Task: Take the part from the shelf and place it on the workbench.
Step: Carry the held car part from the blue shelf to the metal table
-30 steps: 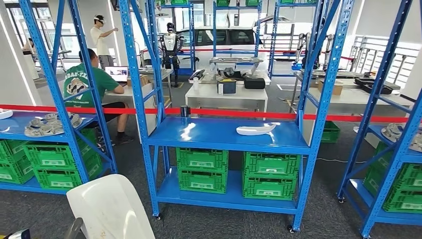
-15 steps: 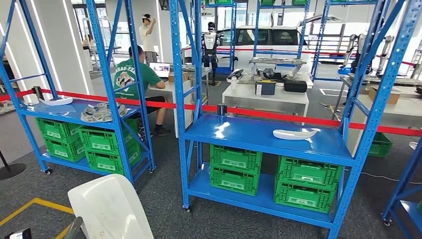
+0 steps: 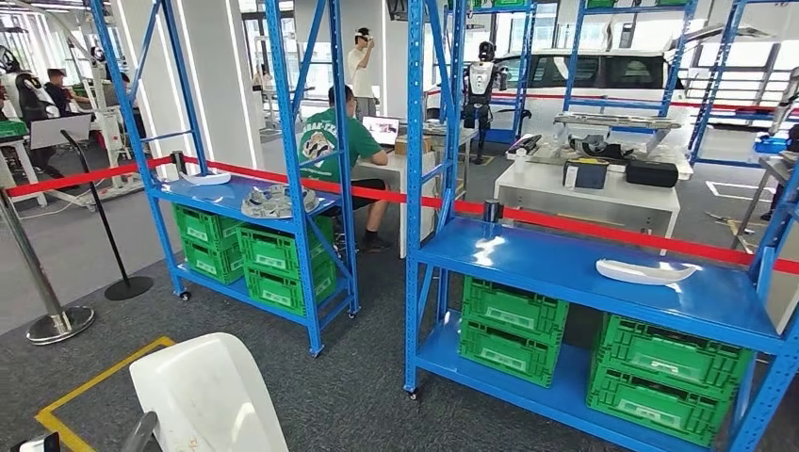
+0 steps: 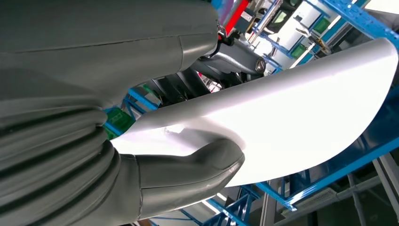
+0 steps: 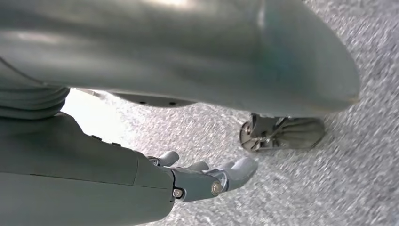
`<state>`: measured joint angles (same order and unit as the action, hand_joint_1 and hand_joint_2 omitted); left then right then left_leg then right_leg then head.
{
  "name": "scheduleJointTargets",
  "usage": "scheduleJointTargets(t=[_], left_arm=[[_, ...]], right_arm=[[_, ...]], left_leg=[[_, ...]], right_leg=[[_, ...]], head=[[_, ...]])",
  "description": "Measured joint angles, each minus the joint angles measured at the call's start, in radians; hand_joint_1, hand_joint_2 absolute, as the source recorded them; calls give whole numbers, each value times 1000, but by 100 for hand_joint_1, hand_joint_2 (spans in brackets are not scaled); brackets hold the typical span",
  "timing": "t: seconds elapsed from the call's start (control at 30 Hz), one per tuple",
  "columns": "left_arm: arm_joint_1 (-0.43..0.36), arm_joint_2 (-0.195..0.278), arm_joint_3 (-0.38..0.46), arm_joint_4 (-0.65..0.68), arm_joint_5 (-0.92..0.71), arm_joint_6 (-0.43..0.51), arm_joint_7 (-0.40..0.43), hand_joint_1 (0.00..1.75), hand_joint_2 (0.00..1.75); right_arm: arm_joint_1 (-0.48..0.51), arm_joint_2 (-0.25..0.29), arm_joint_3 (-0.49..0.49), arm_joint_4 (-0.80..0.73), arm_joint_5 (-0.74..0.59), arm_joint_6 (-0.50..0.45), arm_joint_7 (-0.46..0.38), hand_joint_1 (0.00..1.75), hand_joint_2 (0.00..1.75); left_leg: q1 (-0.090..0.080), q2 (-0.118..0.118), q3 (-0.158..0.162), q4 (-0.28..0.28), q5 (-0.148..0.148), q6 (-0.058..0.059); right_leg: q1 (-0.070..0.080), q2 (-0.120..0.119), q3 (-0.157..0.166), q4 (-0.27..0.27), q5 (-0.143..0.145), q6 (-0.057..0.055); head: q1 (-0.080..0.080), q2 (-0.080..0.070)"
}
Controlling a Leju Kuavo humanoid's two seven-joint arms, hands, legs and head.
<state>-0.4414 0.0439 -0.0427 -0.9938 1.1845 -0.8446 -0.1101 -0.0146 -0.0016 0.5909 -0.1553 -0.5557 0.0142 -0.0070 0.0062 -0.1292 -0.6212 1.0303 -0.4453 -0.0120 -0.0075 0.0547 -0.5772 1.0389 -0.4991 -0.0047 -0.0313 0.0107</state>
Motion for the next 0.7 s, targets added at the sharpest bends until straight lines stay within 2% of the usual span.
scheduleJointTargets(t=[0.03,0.1,0.17,0.2,0.23,0.27,0.3,0.33,0.37,0.43,0.47,0.53,0.57,0.6,0.67,0.7], left_arm=[[-1,6,0,5,0,-2,-2,175,175],[-5,21,1,15,-1,-6,-10,175,175],[-8,29,3,21,-7,-8,-21,175,175],[-5,31,4,21,-10,-8,-24,175,175],[2,33,6,21,-14,-8,-26,175,175],[10,35,8,20,-17,-7,-27,175,175],[17,38,10,18,-17,-7,-27,175,175],[20,41,12,14,-18,-6,-27,175,175],[21,45,13,9,-20,-4,-27,175,175],[20,49,15,-3,-24,0,-23,175,175],[20,53,16,-9,-27,3,-20,175,175],[23,62,19,-18,-30,5,-15,175,175],[23,66,20,-22,-31,6,-15,175,175],[23,68,21,-26,-32,6,-15,175,175],[21,69,23,-32,-33,6,-16,175,175],[21,69,24,-34,-39,6,-23,175,175]], right_arm=[[-1,2,0,0,-2,0,0,0,0],[-2,6,0,0,-3,2,0,0,0],[2,8,0,0,-3,6,-1,0,0],[5,8,0,0,-3,8,-1,0,0],[8,9,0,0,-3,10,-1,0,0],[10,9,0,0,-3,13,-1,0,0],[11,10,0,0,-4,14,-1,0,0],[11,11,0,0,-4,15,-1,0,0],[11,11,0,0,-5,15,-1,0,0],[11,12,0,0,-8,16,-1,0,0],[11,12,0,0,-9,16,-1,0,0],[10,12,0,-1,-9,17,-2,0,0],[9,12,0,-1,-9,17,-3,0,0],[9,13,0,-1,-9,17,-4,0,0],[12,13,0,-2,-9,17,-4,0,0],[14,13,0,-2,-9,17,-5,0,0]], left_leg=[[2,-2,-3,0,2,-6],[0,38,-24,35,-21,-14],[-2,96,-71,140,-82,-20],[-1,109,-97,201,-110,-23],[0,115,-113,244,-125,-25],[2,119,-115,255,-122,-27],[4,124,-98,230,-104,-29],[5,137,-64,173,-76,-30],[4,162,-27,105,-55,-30],[-1,195,24,14,-33,-19],[-4,197,29,1,-34,-13],[-4,171,27,-1,-28,2],[-3,159,26,-2,-26,8],[-1,148,25,-4,-22,14],[1,126,22,-5,-18,22],[0,112,20,-4,-16,25]], right_leg=[[0,-13,1,-4,4,-7],[-2,-36,4,-16,13,-22],[0,-61,4,-21,17,-31],[1,-74,4,-21,17,-32],[2,-88,3,-21,16,-33],[2,-101,2,-21,16,-33],[2,-114,2,-20,15,-32],[2,-127,2,-18,14,-30],[4,-139,2,-15,12,-27],[9,-160,2,-9,5,-16],[12,-171,3,-7,3,-11],[11,-186,6,-6,0,0],[8,-173,5,0,-7,6],[5,-147,-4,24,-23,11],[2,-86,-50,127,-81,18],[2,-70,-83,195,-111,19]], head=[[0,0],[-1,0],[-3,0],[-3,0],[-3,0],[-3,0],[-3,0],[-3,0],[-3,0],[-2,0],[-2,0],[-1,0],[-1,0],[-1,0],[-1,0],[-1,0]])
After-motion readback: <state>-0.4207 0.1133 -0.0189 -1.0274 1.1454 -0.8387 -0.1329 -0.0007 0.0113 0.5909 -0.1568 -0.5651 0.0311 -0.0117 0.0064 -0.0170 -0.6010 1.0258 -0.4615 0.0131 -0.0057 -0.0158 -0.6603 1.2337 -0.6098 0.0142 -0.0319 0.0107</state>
